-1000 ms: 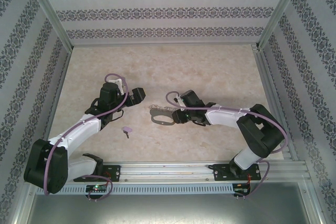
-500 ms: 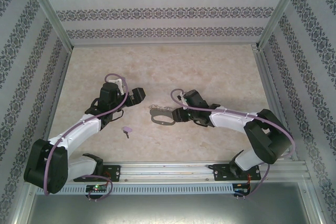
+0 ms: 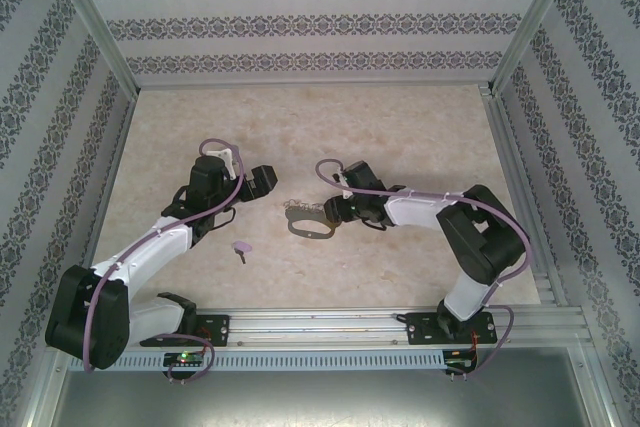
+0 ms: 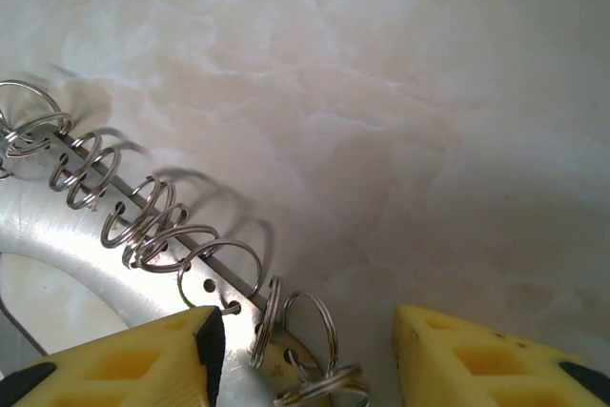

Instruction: Put the keys on the keyring

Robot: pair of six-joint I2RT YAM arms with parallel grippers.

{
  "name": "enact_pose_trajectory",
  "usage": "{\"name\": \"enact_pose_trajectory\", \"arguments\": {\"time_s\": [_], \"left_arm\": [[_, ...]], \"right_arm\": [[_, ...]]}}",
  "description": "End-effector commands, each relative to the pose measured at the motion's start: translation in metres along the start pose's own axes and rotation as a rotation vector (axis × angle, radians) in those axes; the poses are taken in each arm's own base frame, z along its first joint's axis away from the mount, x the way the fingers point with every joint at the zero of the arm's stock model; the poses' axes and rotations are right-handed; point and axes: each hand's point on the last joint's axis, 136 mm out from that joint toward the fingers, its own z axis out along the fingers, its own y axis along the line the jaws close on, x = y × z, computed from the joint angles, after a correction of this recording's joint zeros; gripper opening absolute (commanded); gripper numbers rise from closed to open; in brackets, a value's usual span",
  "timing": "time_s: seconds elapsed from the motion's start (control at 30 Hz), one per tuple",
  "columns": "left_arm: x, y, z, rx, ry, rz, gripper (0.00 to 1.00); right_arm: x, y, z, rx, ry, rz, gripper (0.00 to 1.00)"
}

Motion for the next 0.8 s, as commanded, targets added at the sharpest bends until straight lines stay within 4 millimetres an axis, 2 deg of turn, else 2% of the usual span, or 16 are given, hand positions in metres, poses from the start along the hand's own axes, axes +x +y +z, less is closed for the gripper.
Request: {"name": "enact_pose_trajectory", "arguments": {"time_s": [0.0, 0.4, 0.6, 0.77], "left_arm": [[-0.011, -0.016, -0.002, 0.042, -0.029, 0.024, 1.0], [-0.01, -0.013, 0.0, 0.038, -0.038, 0.015, 1.0], [-0.009, -0.013, 0.0, 0.041, -0.035, 0.014, 1.0], [-0.008, -0.013, 0.0, 0.044, -0.035, 0.01, 1.0]], "right_arm": [[-0.006, 0.008, 0.001, -0.053, -0.002, -0.029, 0.48], [0.031, 0.02, -0.011, -0.165, 0.054, -0.024, 0.4], [0.042, 0.028, -0.023, -0.2, 0.05, -0.01, 0.39], [0.047, 0.043, -0.029, -0.248, 0.044, -0.012, 0.39]]}}
